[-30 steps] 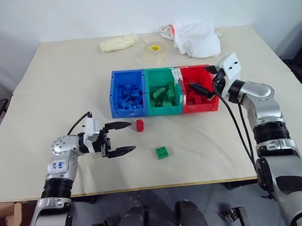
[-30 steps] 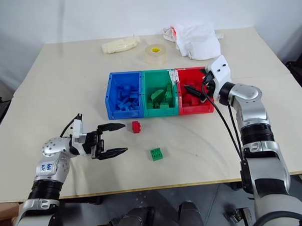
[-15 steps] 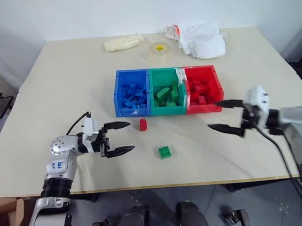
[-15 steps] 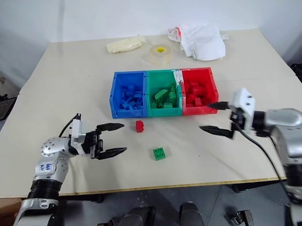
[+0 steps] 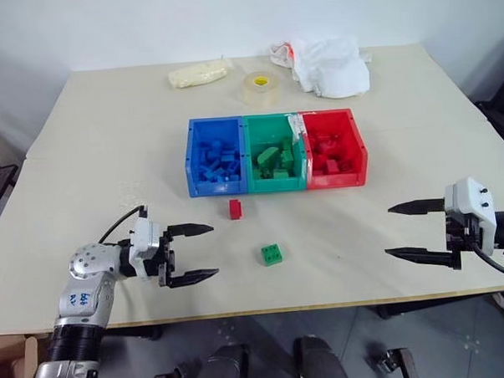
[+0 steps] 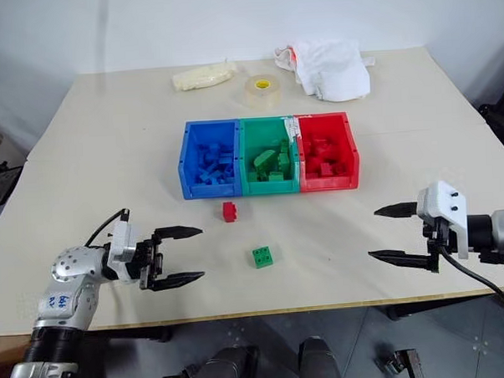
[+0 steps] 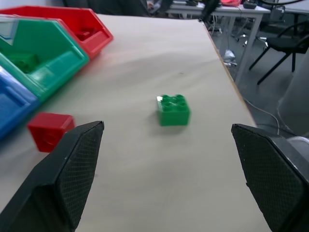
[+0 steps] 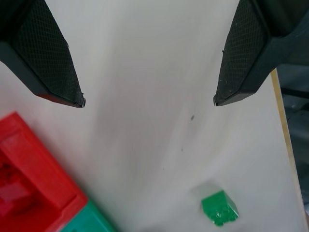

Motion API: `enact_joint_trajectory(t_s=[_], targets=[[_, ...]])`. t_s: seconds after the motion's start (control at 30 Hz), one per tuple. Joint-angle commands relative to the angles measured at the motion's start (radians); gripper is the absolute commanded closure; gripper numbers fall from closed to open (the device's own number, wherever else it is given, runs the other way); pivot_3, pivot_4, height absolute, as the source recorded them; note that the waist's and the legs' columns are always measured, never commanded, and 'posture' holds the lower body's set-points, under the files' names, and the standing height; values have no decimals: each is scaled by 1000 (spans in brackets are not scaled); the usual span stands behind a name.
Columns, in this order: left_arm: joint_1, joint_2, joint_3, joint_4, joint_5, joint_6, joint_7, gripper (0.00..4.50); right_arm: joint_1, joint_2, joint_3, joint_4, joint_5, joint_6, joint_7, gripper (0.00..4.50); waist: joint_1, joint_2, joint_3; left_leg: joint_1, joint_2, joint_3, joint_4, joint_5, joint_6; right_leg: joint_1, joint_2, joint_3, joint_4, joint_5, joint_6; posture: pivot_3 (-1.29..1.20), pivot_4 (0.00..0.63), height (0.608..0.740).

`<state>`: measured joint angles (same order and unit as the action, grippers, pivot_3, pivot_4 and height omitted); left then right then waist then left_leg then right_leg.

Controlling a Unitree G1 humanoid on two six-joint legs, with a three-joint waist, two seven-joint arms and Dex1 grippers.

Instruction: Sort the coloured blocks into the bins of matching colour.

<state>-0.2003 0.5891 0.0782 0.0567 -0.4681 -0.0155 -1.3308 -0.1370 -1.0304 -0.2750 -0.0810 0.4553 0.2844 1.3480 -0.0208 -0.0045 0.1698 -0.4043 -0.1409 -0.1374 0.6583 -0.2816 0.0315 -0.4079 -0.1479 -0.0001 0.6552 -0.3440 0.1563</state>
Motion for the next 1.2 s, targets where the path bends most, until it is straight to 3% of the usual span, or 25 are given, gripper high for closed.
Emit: enact_joint_trajectory(t_s=[0.03,0.17,0.37,0.8,1.13,1.2], targets=[[61,64,18,-157,-4,53,39,0,-22,7,2,-25,23,4,-7,35,2,0,0,0,0,0,0,0,0,0,0,2,-1,0,0,0,150,740],[105,101,16,-268,4,99,106,0,-61,15,30,-1,16,-4,-5,35,18,0,0,0,0,0,0,0,0,0,0,5,-1,0,0,0,150,740],[47,57,-81,-330,43,132,187,0,-130,33,79,25,5,-12,-8,35,33,0,0,0,0,2,0,0,1,1,0,4,-2,0,0,0,150,740],[-132,-136,-318,-133,316,32,359,0,-89,52,52,-31,13,-10,-72,35,46,0,1,0,0,7,0,-1,1,-1,2,2,-2,0,0,0,150,740],[-205,-216,-422,-54,399,91,390,0,-15,54,7,-93,26,6,-128,35,47,-1,1,0,0,9,2,-1,2,-1,4,2,-2,1,1,0,150,740],[-203,-215,-420,-57,403,101,400,572,-10,53,3,-97,27,8,-134,0,45,-1,1,0,1,9,2,-1,2,-1,4,2,-1,1,1,0,150,740]])
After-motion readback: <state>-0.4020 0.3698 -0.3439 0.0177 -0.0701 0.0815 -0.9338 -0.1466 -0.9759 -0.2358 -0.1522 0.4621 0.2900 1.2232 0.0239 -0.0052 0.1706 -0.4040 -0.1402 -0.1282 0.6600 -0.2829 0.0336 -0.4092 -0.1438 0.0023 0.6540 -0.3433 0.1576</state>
